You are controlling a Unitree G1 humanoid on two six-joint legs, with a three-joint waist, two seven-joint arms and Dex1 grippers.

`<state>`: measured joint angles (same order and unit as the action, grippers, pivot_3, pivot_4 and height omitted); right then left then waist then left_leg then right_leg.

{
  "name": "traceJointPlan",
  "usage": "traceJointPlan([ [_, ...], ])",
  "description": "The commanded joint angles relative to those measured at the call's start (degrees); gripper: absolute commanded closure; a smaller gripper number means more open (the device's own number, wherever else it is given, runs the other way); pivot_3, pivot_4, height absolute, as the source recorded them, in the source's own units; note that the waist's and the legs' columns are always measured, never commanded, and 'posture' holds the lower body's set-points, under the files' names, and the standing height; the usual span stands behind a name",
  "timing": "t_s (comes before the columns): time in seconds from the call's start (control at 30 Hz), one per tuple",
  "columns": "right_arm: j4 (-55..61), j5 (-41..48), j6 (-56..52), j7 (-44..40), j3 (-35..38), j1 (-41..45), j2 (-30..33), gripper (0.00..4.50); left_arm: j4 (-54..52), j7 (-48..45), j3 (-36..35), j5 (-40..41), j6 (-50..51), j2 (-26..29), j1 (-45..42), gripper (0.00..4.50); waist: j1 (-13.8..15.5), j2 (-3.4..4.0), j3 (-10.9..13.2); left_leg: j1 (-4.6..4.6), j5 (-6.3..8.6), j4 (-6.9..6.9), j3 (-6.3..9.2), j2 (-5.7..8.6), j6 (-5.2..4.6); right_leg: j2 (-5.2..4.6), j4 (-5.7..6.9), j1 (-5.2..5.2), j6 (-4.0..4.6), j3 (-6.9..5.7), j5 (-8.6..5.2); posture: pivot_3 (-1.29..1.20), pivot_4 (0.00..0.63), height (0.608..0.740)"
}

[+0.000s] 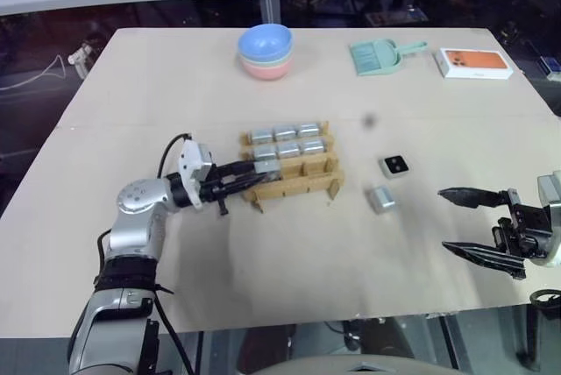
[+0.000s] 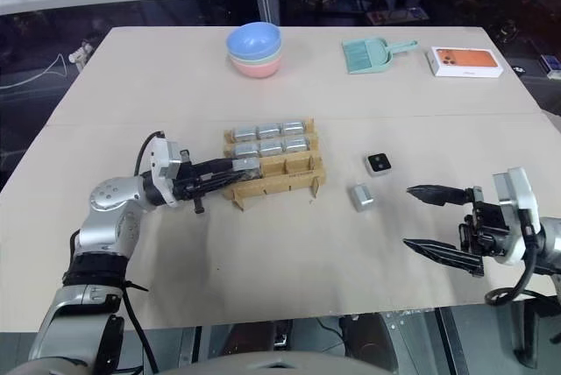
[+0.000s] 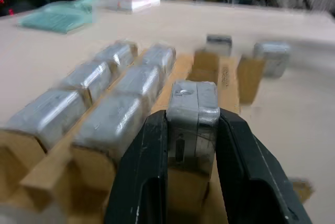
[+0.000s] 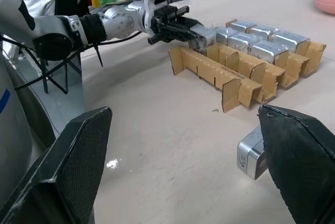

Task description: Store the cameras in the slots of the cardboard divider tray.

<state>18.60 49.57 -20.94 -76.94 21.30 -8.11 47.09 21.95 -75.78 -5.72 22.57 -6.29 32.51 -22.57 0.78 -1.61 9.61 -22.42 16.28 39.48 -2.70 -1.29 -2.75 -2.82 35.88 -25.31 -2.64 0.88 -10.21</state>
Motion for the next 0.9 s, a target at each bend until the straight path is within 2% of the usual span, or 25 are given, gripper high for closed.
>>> traceJointPlan([
  [0.03,0.9,0.2,0.9,0.2,2.3,-0.1,-0.3,0.07,2.2,-0.6,1.0,-2.2,-1.9,1.3,-0.8,3.80,0.0,0.00,0.0,0.08,0.00,0.00,0.00,0.00,0.00,0.00,0.00,0.08,0.00,0.00,0.00,0.00,0.150,0.740],
  [0.17,0.9,-0.2,1.1,-0.1,2.1,-0.4,-0.3,0.07,0.7,-0.4,2.7,-3.4,0.8,2.9,0.0,3.80,-0.1,0.01,0.0,0.57,0.01,-0.05,0.03,-0.03,-0.01,-0.01,-0.01,0.52,0.15,0.02,-0.12,0.00,0.150,0.740],
  [0.2,0.8,-0.3,1.3,-0.1,2.2,-0.4,-0.4,0.00,-0.5,-0.7,3.0,-2.9,2.2,3.3,0.5,2.76,-0.1,0.01,0.0,0.62,0.02,-0.05,0.05,-0.05,-0.01,-0.01,-0.01,0.55,0.06,0.04,-0.23,0.00,0.150,0.740],
  [0.27,0.8,-0.4,1.3,0.0,2.2,-0.5,-0.5,0.00,-2.8,-1.6,3.2,-1.7,5.0,4.3,1.1,2.00,-0.2,0.04,0.0,0.65,0.01,-0.05,0.03,-0.08,-0.01,-0.01,0.00,0.56,0.03,0.07,-0.25,0.00,0.150,0.740],
  [0.3,0.8,-0.4,1.4,0.0,2.3,-0.5,-0.6,0.00,-4.0,-2.0,3.4,-1.3,6.9,5.0,1.3,1.88,-0.2,0.04,0.0,0.66,0.01,-0.05,0.03,-0.11,-0.01,-0.01,0.00,0.56,0.03,0.07,-0.25,0.00,0.150,0.740],
  [0.33,0.7,-0.5,1.4,0.0,2.3,-0.4,-0.6,0.00,-5.7,-2.5,3.8,-0.9,9.8,6.2,1.5,1.12,-0.2,0.03,0.0,0.66,0.01,-0.05,0.04,-0.13,-0.01,-0.01,0.00,0.56,0.02,0.06,-0.25,0.00,0.150,0.740],
  [0.4,0.5,-0.9,1.6,0.1,2.1,-0.3,-0.7,0.00,-9.1,-2.3,3.9,0.0,15.1,8.4,1.8,0.45,-0.1,0.04,0.0,0.63,0.02,-0.06,0.04,-0.15,-0.02,-0.01,-0.01,0.54,0.03,0.06,-0.24,0.00,0.150,0.740],
  [0.6,-0.8,-4.9,2.9,3.8,-0.1,1.7,-1.7,0.00,-17.1,-0.3,0.1,3.4,20.8,11.8,1.7,0.45,-0.1,0.00,0.0,0.56,0.06,-0.07,0.05,-0.16,-0.08,-0.05,-0.06,0.52,0.04,0.06,-0.24,0.00,0.150,0.740],
  [0.77,-3.7,-15.2,2.3,16.6,-5.9,9.0,-4.7,0.00,-25.0,-1.5,-2.9,8.3,27.6,17.0,2.5,0.45,-0.6,-0.03,0.1,0.61,0.06,-0.07,-0.02,-0.20,-0.07,-0.03,-0.03,0.48,0.00,0.07,-0.28,0.00,0.150,0.740],
  [0.9,-5.0,-19.6,0.1,27.0,-10.5,15.5,-10.4,0.00,-30.0,-3.0,-5.3,12.9,34.3,22.2,3.1,0.45,-1.0,0.05,0.1,0.56,0.06,-0.13,-0.03,-0.18,-0.07,-0.01,-0.01,0.40,0.04,0.09,-0.26,0.00,0.150,0.740],
])
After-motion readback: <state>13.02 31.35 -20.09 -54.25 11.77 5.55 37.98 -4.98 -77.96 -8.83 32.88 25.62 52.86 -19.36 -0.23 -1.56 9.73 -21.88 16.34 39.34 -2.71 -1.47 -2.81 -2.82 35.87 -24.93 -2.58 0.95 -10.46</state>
